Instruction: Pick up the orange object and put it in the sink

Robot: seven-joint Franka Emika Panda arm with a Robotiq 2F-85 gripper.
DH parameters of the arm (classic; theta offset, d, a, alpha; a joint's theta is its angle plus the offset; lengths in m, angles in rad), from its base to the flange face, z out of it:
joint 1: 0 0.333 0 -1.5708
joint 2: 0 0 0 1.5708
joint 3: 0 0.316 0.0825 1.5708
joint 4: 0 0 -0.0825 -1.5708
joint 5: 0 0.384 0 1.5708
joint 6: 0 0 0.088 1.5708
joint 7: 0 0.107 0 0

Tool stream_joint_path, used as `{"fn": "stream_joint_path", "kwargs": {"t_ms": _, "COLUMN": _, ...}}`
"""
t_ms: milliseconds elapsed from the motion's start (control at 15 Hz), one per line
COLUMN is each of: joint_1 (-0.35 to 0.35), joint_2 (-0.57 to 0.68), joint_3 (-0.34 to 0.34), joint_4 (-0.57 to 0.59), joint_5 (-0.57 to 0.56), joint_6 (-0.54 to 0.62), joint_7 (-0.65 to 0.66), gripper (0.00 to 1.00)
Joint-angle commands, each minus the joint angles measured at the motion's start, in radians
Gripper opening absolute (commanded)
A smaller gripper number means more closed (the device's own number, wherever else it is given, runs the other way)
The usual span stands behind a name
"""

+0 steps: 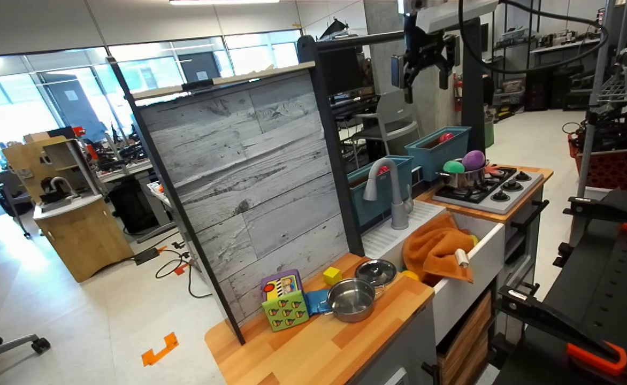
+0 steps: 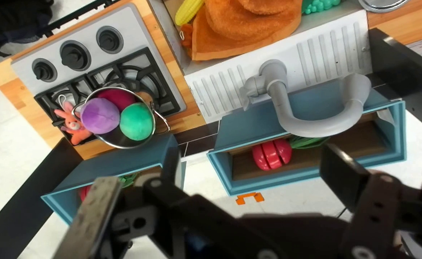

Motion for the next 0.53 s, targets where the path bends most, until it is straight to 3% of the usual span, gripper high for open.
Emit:
{"fn": "stream_joint_path", "kwargs": {"t_ms": 0, "joint_1": -0.007, "joint_2": -0.004, "joint_3": 0.008, "joint_4": 0.000, "joint_5": -0.002, "joint_6": -0.003, "joint_7": 0.000, "gripper": 1.00}}
{"fn": "stream_joint_path", "kwargs": {"t_ms": 467, "joint_1": -0.008, "joint_2": -0.015, "joint_3": 0.010, "joint_4": -0.009, "joint_5": -0.002, "joint_6": -0.003, "joint_7": 0.000, "gripper": 1.00}}
